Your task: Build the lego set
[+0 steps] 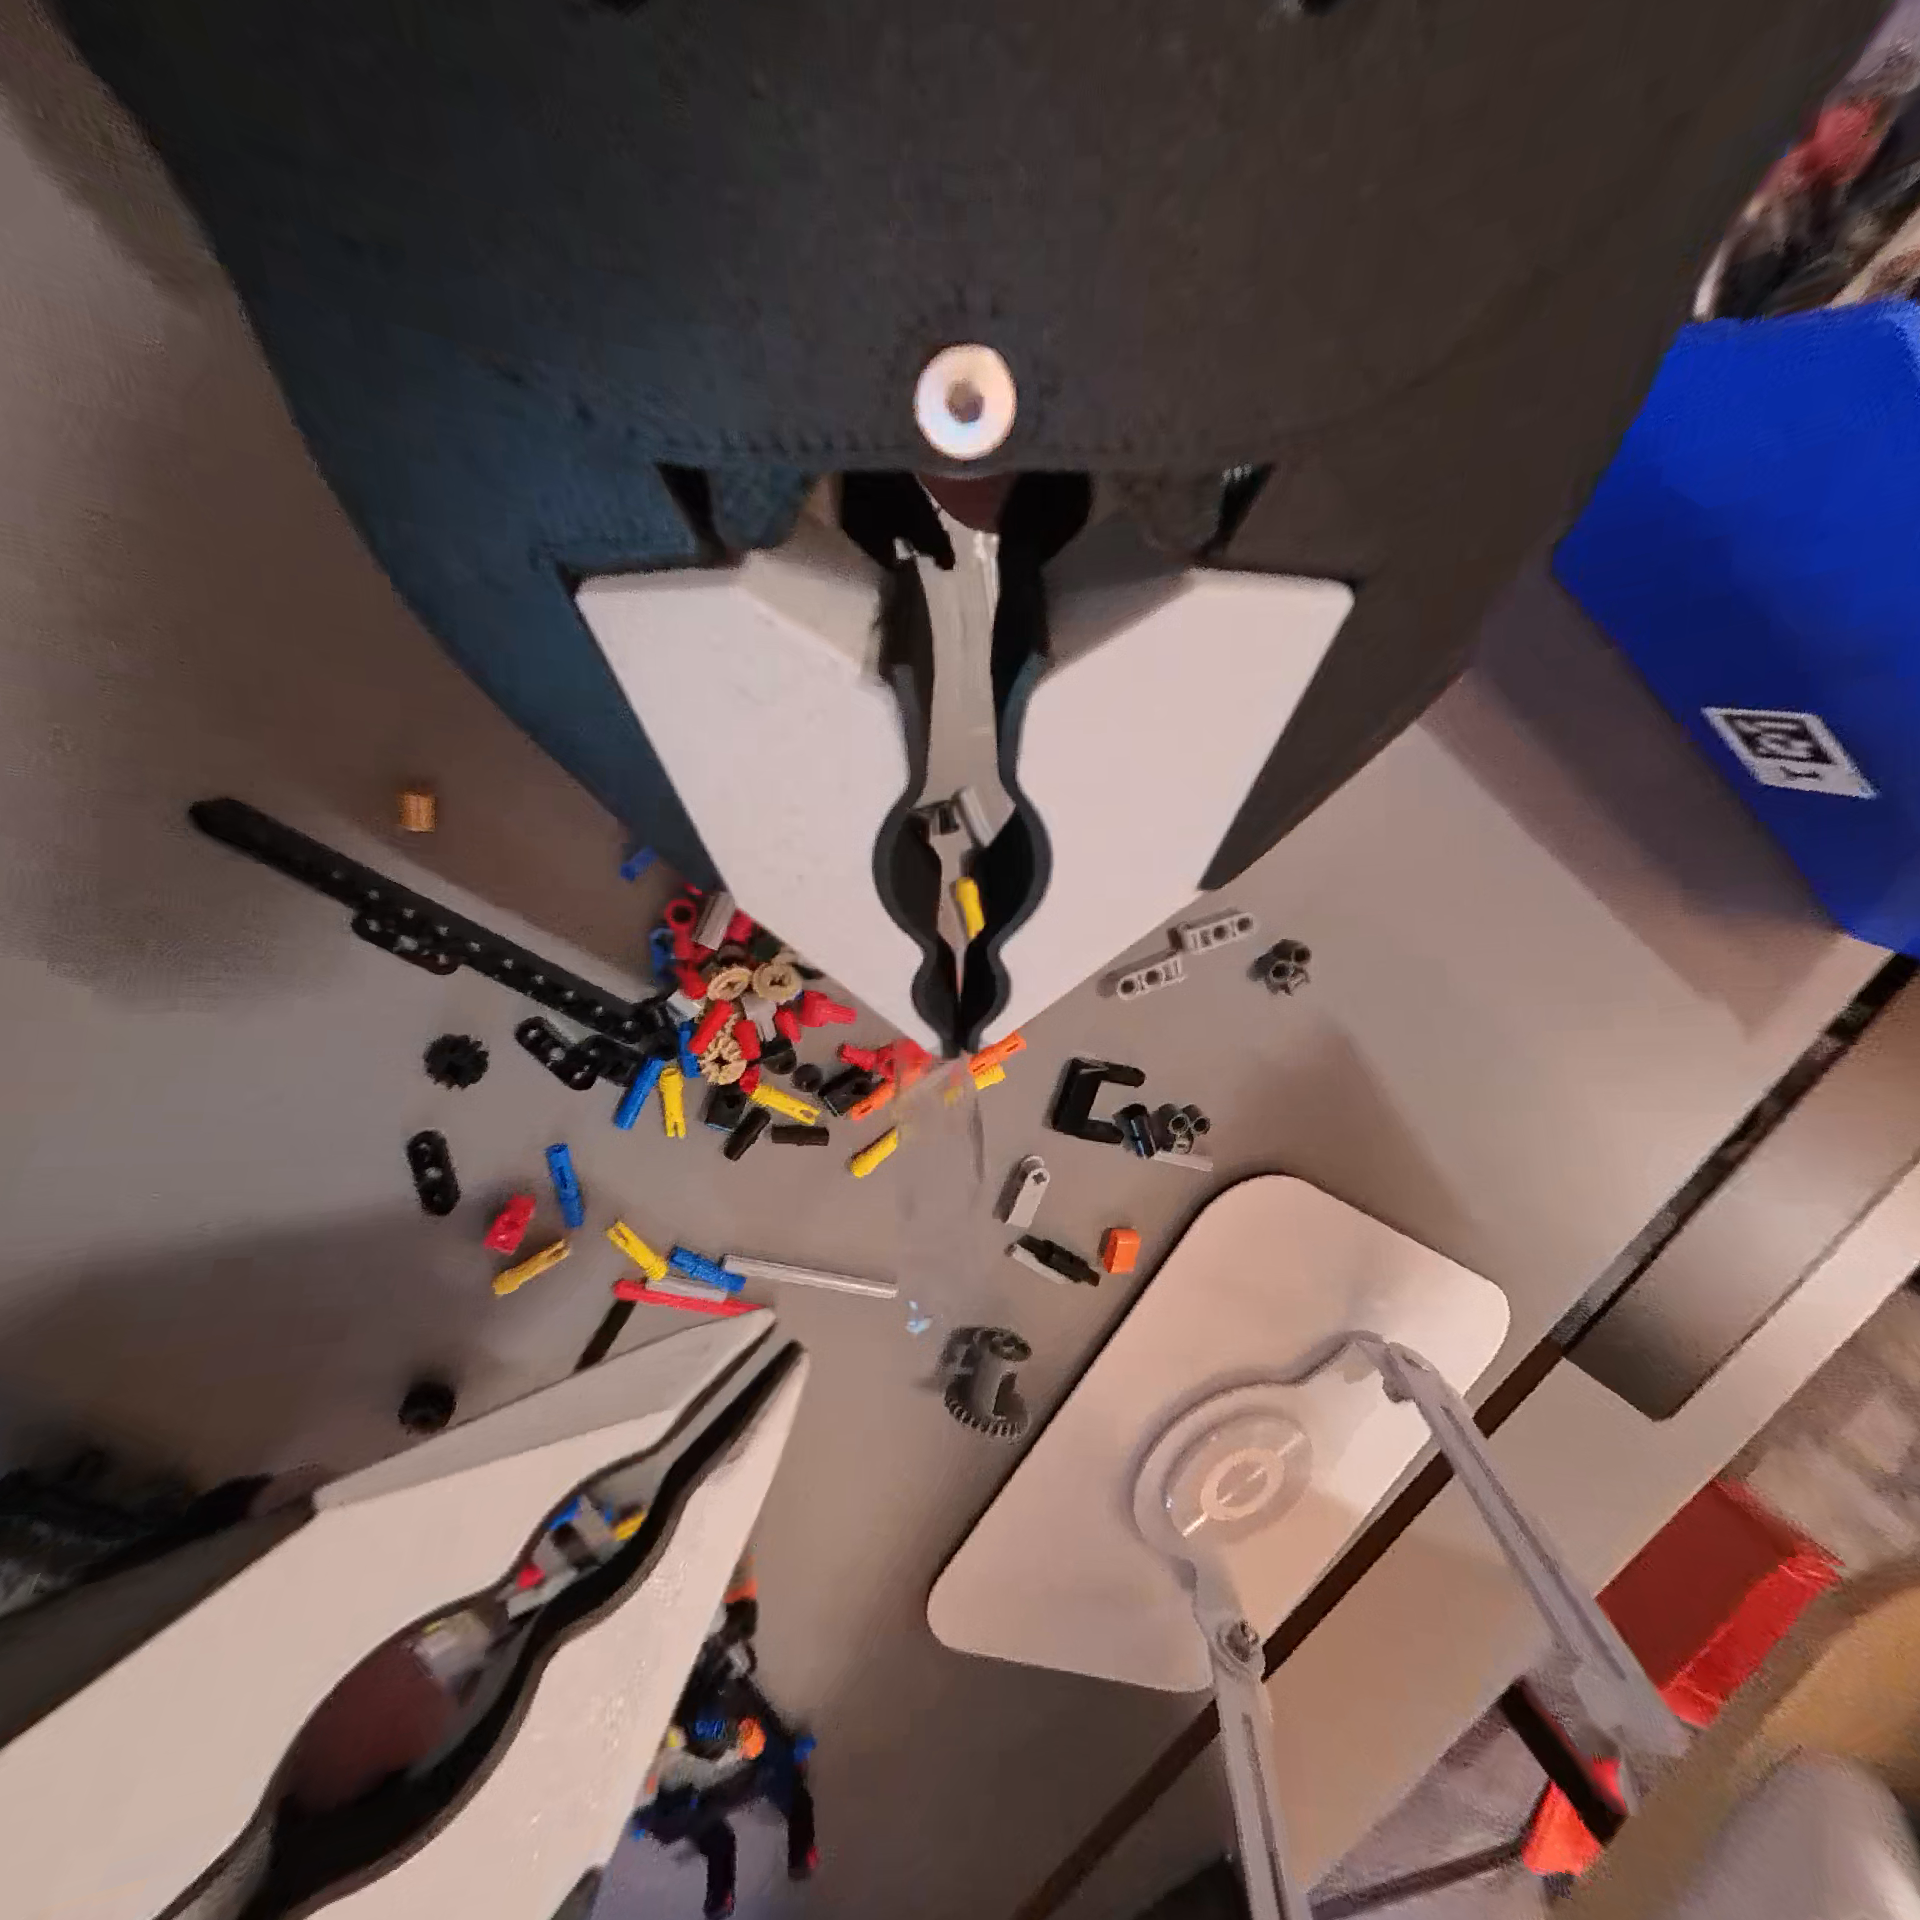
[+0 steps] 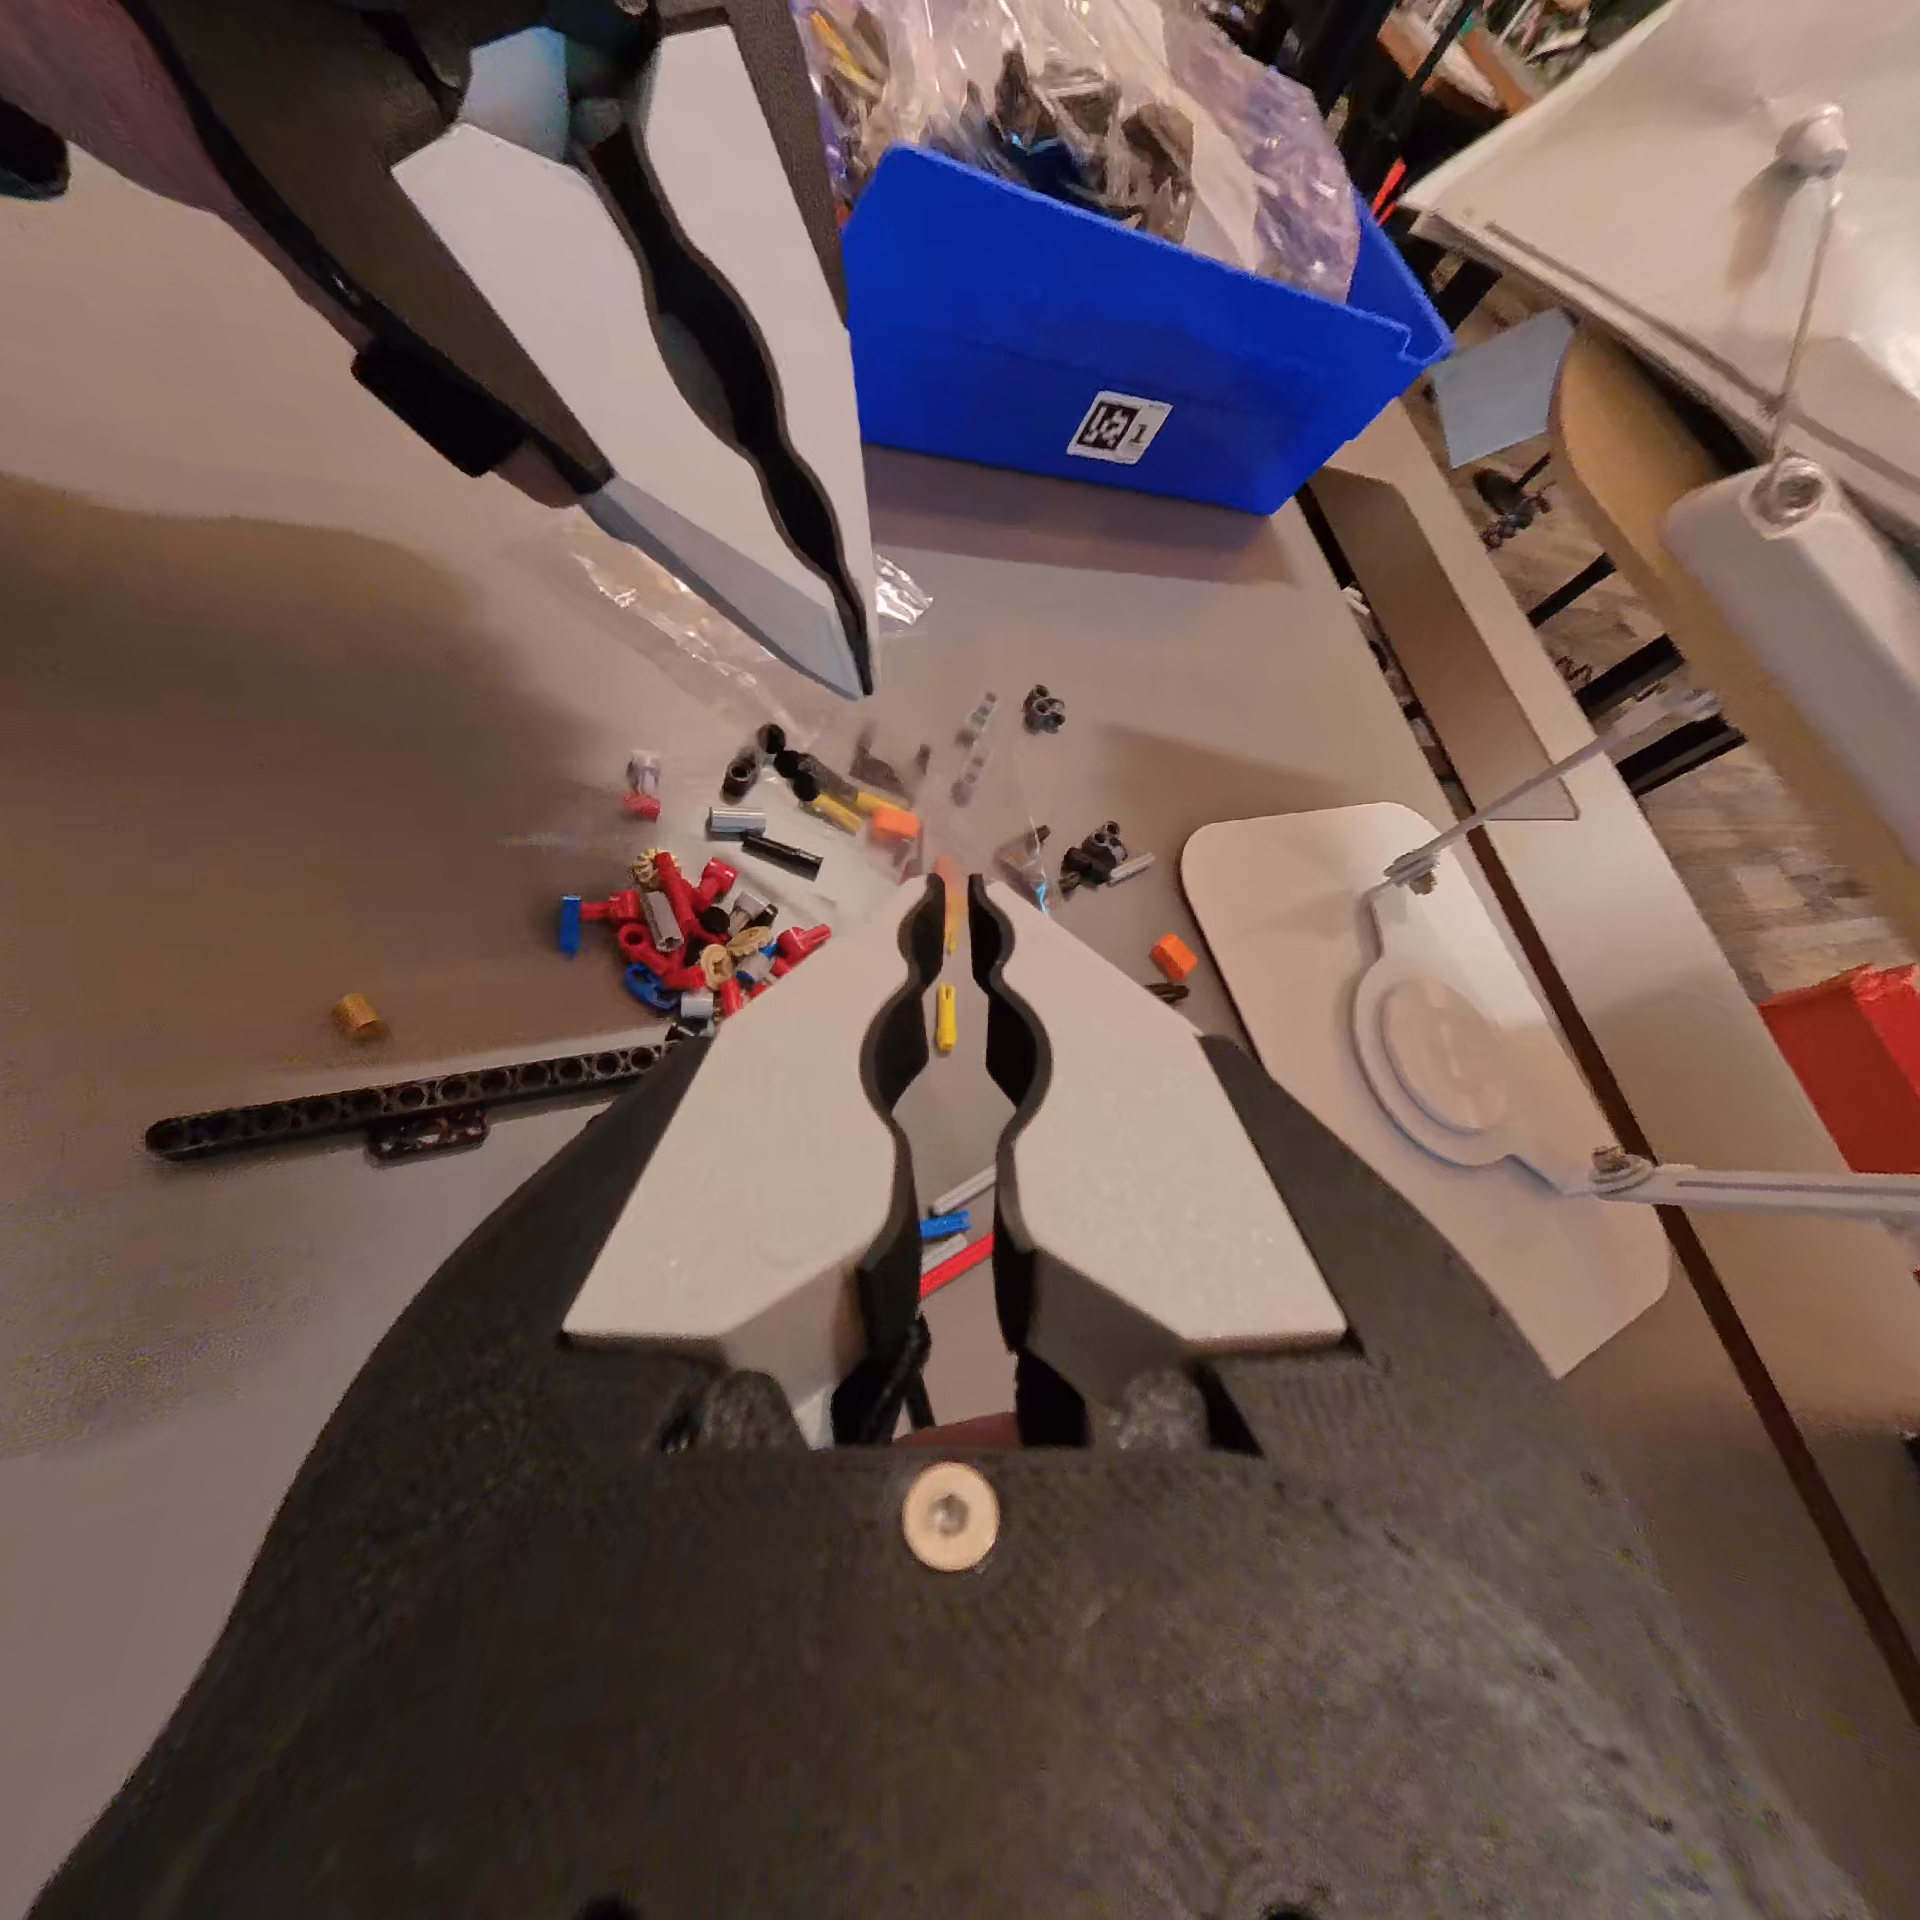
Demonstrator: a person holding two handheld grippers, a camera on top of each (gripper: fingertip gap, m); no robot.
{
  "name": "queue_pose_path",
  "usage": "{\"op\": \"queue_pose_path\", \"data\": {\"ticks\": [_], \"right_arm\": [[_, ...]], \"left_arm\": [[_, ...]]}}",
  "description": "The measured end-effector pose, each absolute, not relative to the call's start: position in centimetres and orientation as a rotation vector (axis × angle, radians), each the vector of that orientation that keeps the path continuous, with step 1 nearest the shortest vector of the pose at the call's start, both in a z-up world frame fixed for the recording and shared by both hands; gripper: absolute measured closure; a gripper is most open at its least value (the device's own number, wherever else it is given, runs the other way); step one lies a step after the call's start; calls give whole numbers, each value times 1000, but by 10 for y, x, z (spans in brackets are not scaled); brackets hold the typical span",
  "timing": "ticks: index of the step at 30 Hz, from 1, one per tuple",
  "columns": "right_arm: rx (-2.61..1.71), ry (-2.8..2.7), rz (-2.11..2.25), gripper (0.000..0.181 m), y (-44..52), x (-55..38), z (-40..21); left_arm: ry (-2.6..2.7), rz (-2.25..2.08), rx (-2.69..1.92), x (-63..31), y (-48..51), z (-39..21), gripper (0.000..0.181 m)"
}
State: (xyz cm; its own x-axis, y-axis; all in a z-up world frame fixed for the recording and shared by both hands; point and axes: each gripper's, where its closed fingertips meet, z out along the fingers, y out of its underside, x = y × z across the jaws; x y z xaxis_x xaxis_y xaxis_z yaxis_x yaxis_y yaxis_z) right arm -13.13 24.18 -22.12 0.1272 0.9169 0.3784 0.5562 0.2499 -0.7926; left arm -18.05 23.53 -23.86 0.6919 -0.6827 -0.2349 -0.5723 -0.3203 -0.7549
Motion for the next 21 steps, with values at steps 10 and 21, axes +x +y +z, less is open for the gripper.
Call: {"op": "queue_pose_path", "data": {"ticks": [10, 21], "right_arm": [[-1402, -1518, 459, 138, 247, -141, -216], [-1446, -1572, 490, 181, 248, -140, -242]], "left_arm": [[1164, -103, -1907, -152, 231, -244, 181], [1145, -138, -1932, -165, 231, -258, 162]]}}
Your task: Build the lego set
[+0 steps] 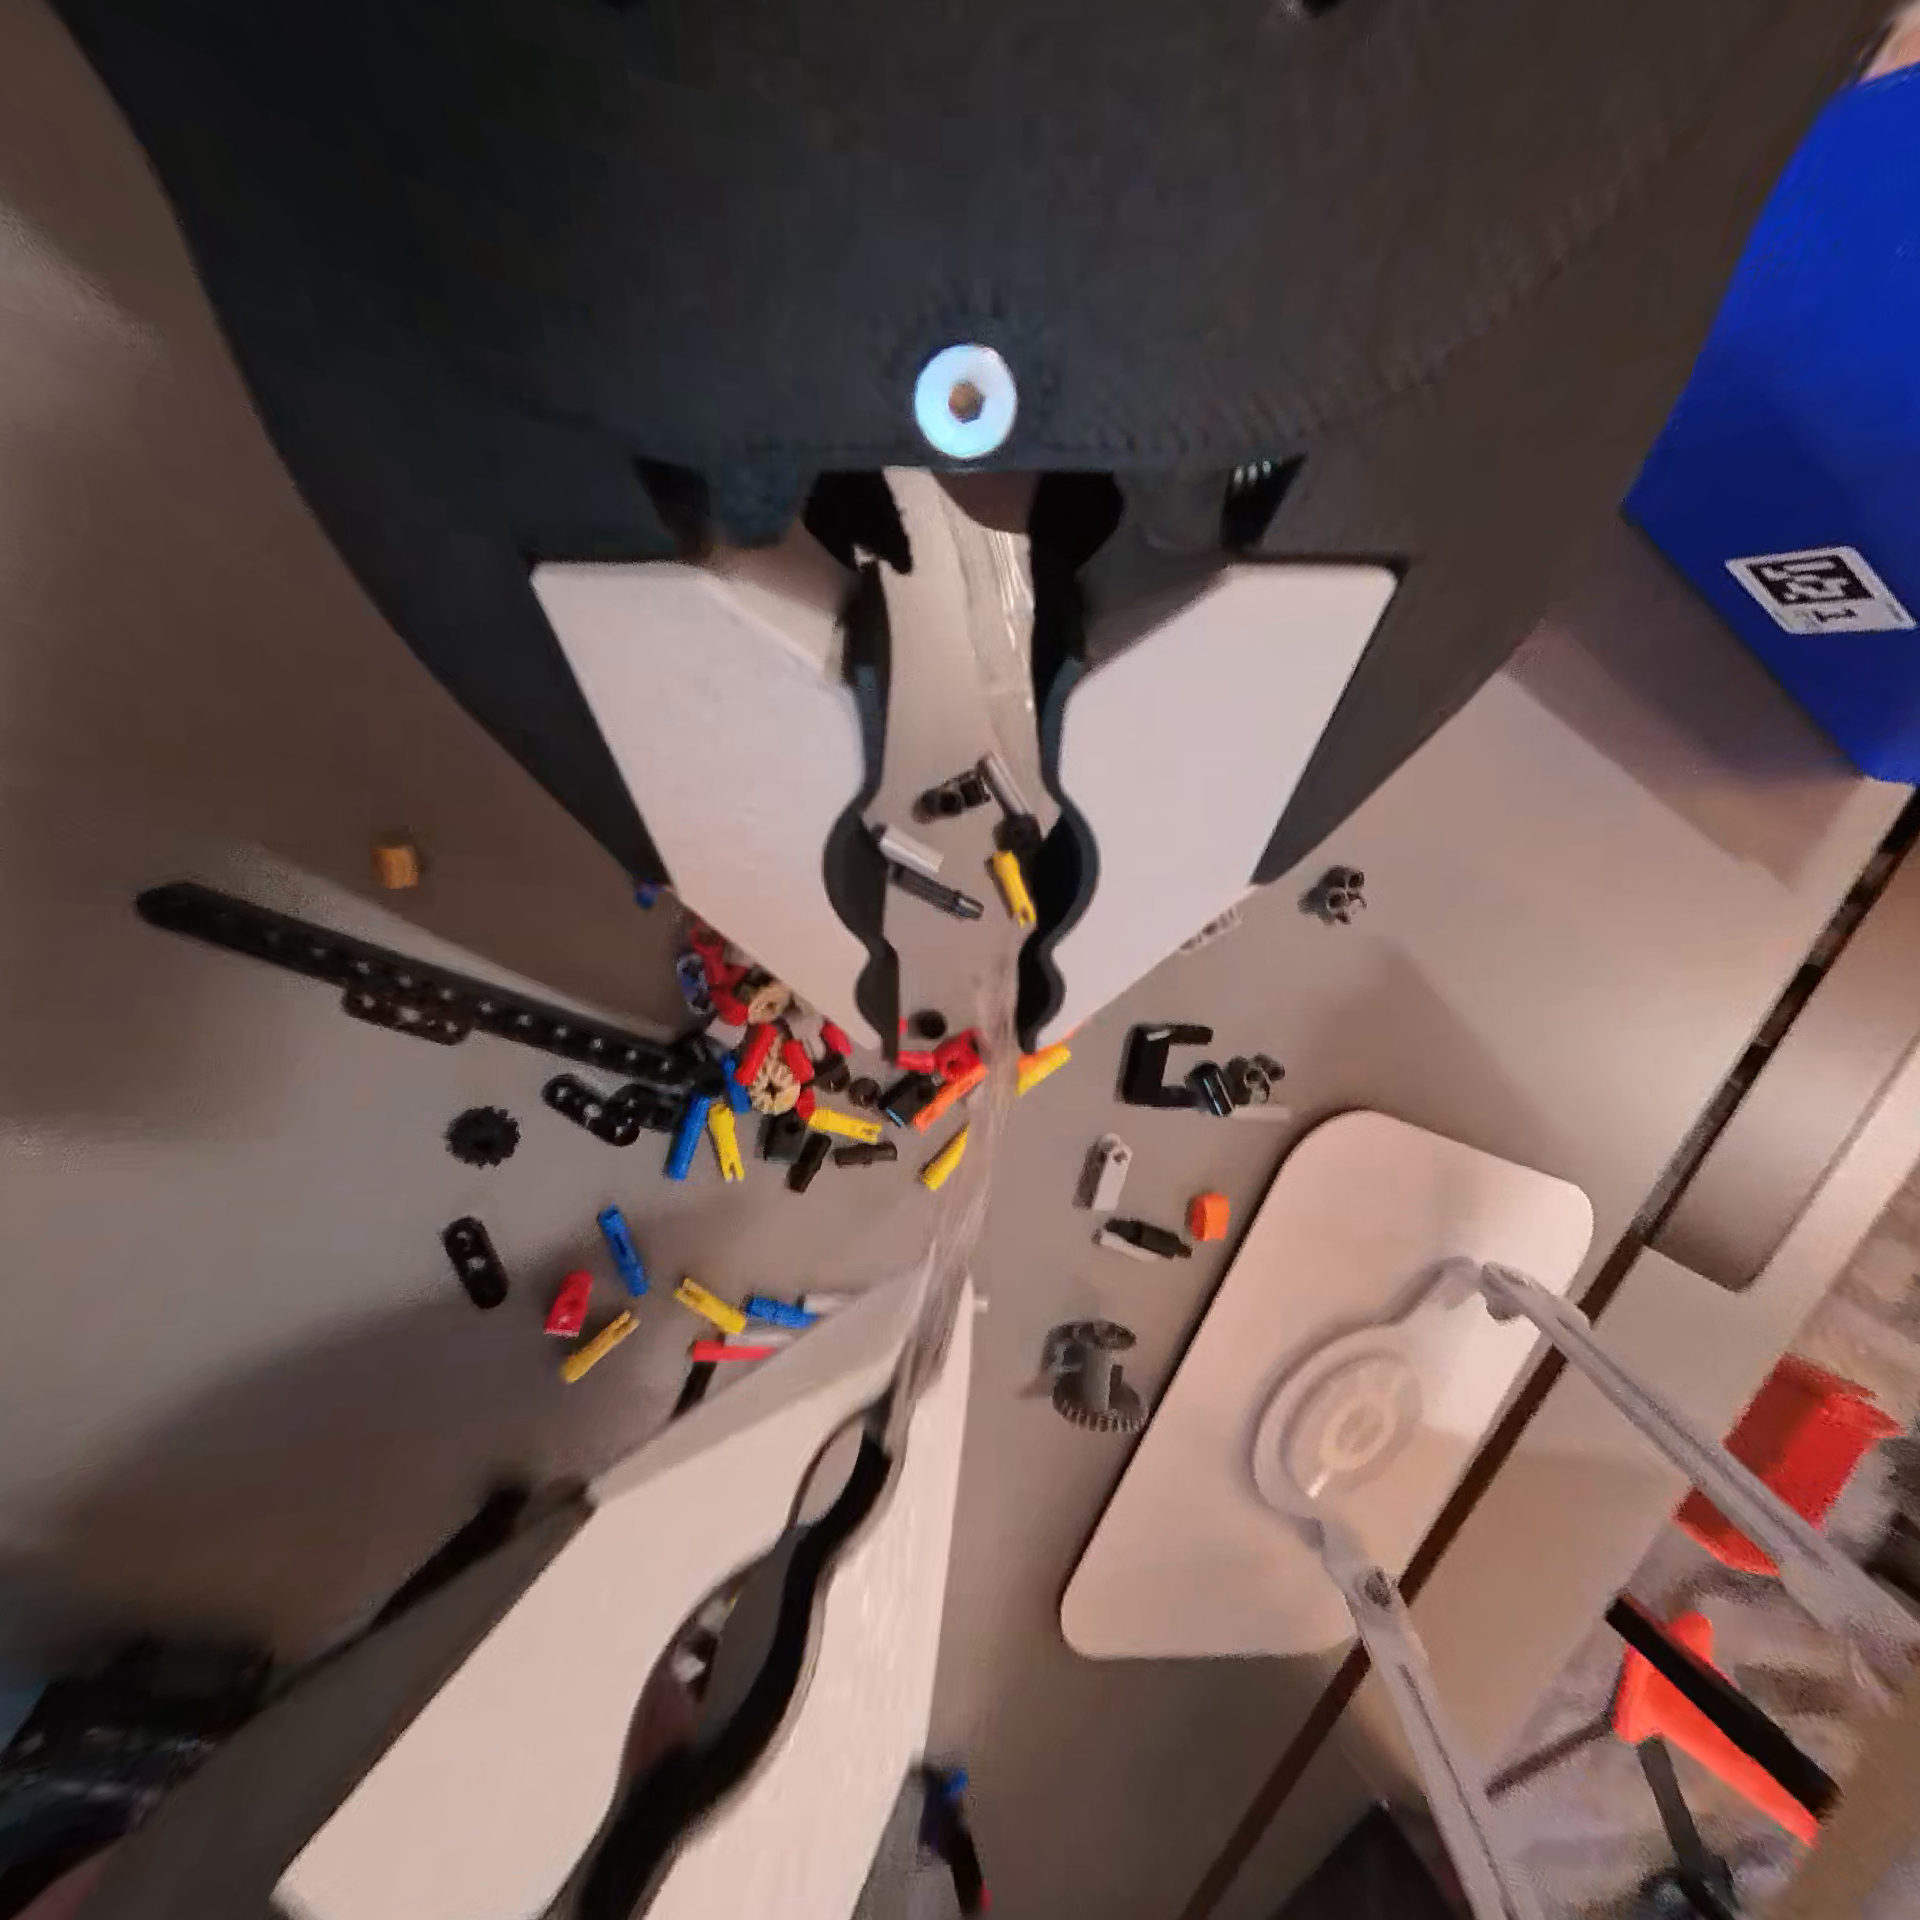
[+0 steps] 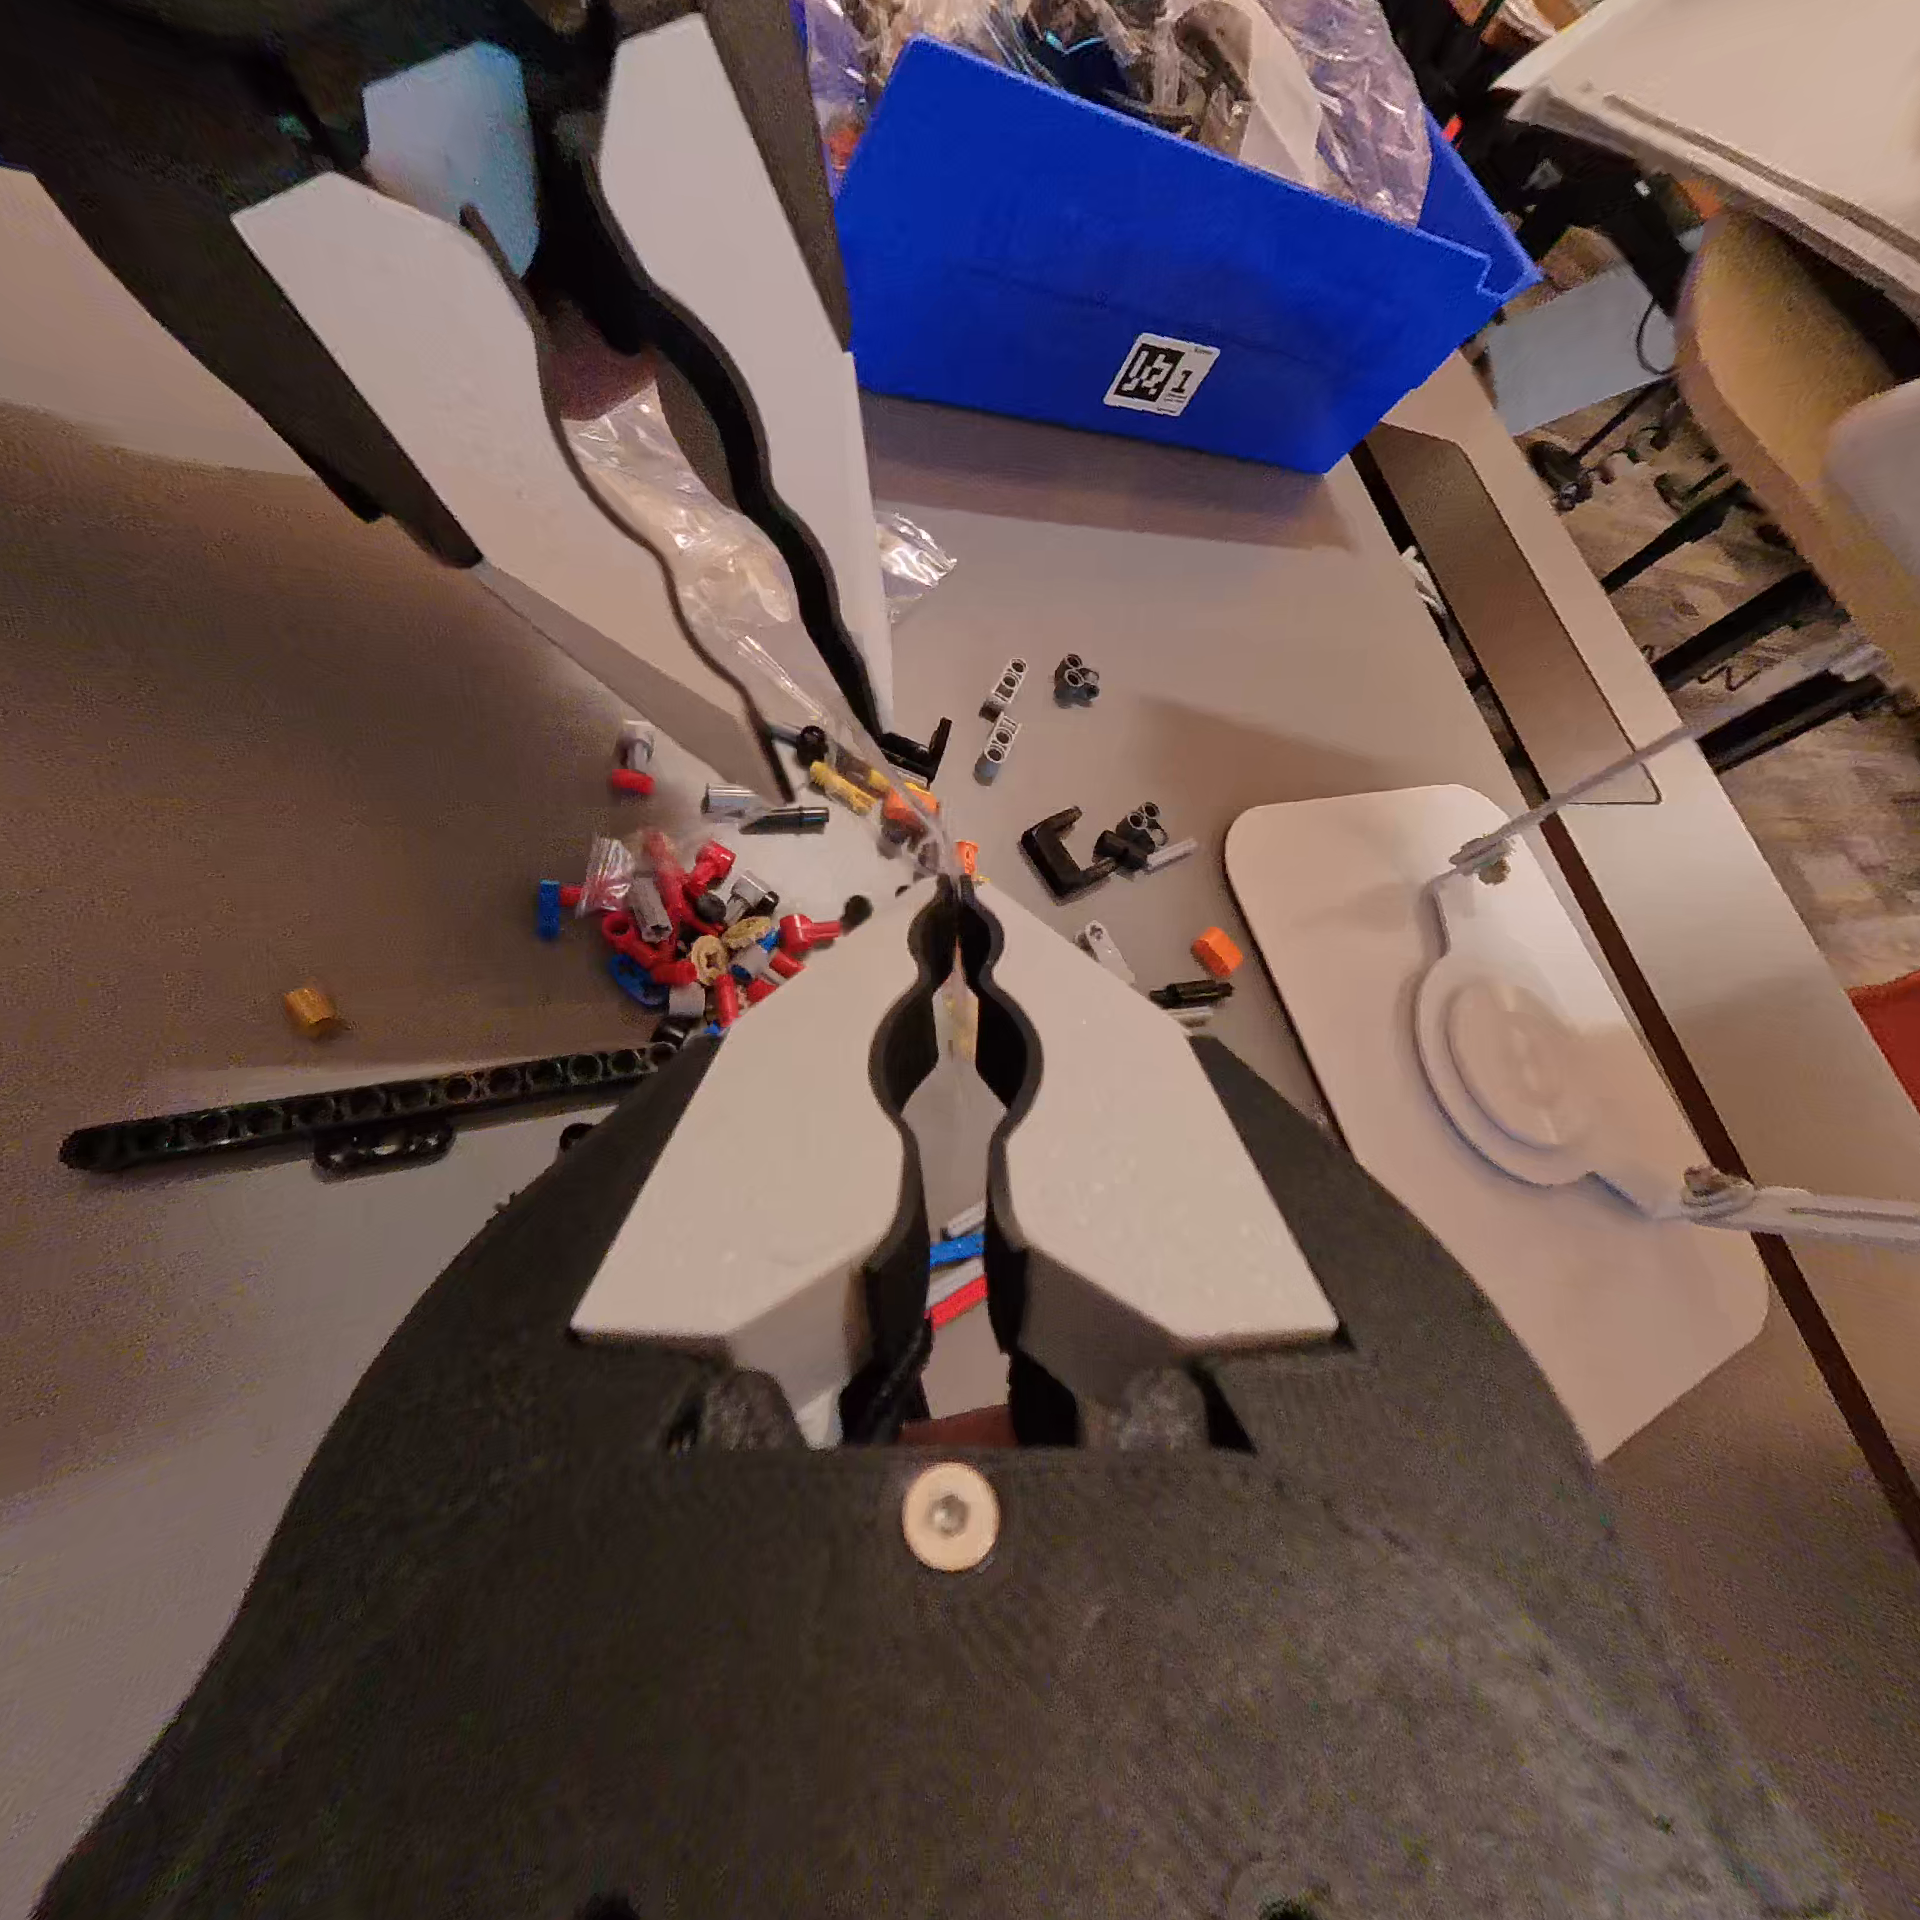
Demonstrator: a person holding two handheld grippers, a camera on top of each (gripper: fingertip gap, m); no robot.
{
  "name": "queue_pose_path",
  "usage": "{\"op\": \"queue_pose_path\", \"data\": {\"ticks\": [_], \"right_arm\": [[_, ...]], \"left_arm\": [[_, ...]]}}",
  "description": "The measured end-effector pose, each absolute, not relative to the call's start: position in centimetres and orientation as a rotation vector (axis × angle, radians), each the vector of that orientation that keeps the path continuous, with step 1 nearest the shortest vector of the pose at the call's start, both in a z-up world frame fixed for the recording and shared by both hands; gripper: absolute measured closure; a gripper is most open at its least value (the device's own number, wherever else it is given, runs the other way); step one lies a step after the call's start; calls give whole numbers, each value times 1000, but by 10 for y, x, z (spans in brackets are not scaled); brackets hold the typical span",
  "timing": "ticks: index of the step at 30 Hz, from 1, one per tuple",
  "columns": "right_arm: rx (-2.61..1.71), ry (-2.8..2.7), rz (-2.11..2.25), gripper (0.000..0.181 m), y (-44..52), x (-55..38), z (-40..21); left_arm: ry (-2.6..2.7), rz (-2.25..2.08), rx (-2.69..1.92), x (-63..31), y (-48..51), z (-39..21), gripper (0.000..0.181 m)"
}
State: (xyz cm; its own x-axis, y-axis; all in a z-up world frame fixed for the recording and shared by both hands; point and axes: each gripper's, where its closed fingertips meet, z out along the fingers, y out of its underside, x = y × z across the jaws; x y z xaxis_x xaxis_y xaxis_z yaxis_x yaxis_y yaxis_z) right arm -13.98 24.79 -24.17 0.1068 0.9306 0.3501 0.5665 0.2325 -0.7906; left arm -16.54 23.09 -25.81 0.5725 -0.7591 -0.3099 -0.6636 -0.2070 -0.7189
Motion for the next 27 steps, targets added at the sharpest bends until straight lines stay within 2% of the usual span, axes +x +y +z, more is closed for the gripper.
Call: {"op": "queue_pose_path", "data": {"ticks": [5, 7, 10, 13, 16, 27], "right_arm": [[-1431, -1566, 555, 181, 241, -139, -231], [-1418, -1564, 576, 181, 237, -139, -227], [-1404, -1553, 607, 181, 234, -140, -220], [-1403, -1512, 623, 180, 234, -141, -212], [-1395, -1499, 622, 152, 232, -139, -205], [-1371, -1510, 635, 150, 227, -125, -206]], "left_arm": [[1128, -155, -1919, -162, 231, -259, 145], [1152, -107, -1910, -161, 232, -261, 153], [1183, -30, -1892, -163, 235, -262, 181], [1154, -30, -1906, -168, 234, -257, 181], [1088, -5, -1942, -189, 234, -247, 181], [846, 119, -2229, -291, 209, -273, 180]]}}
